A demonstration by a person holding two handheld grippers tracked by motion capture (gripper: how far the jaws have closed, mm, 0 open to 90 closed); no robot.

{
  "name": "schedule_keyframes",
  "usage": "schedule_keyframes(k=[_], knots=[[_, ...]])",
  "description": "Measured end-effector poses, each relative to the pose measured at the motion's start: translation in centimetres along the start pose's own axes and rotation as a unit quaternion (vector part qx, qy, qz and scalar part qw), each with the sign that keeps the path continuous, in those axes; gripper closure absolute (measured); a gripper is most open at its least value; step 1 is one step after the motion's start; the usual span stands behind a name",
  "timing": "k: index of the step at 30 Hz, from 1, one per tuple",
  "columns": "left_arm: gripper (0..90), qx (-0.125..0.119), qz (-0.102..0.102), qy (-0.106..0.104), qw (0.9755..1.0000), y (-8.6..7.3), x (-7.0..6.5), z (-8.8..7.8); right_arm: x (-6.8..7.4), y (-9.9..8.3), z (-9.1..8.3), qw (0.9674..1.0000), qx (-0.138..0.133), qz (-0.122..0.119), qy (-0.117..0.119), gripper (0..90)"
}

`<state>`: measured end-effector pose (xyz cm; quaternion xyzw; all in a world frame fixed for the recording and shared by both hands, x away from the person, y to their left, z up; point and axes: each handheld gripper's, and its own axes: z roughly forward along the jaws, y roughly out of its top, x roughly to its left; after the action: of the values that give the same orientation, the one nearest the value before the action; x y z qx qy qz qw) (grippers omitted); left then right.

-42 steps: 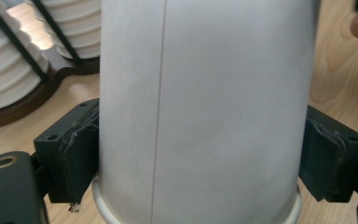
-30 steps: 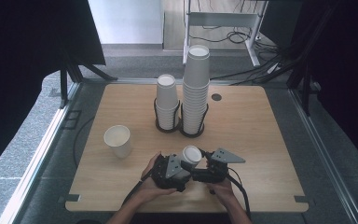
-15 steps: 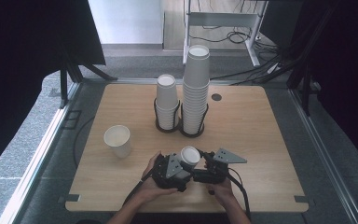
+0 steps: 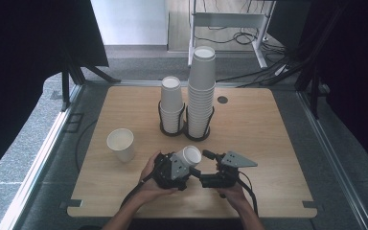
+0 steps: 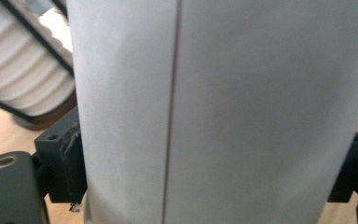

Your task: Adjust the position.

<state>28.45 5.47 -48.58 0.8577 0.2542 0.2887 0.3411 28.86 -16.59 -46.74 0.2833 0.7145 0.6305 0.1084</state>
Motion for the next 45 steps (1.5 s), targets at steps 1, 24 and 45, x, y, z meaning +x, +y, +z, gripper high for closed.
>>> schedule_keyframes(k=[1,24,45], knots=[[11.8,0.005,0.012,0.009,0.9999,0.1,0.0,0.0,-0.1,0.3,-0.2,1.0000,0.004,-0.008,-0.002,12.7],[11.3,0.041,0.133,0.092,0.9860,1.3,-1.2,1.4,-1.4,5.9,2.2,0.9379,0.292,-0.187,0.011,9.5],[10.0,0.041,0.242,0.129,0.9606,1.7,-3.0,1.4,-0.5,6.5,6.3,0.8598,0.437,-0.250,0.086,20.1]])
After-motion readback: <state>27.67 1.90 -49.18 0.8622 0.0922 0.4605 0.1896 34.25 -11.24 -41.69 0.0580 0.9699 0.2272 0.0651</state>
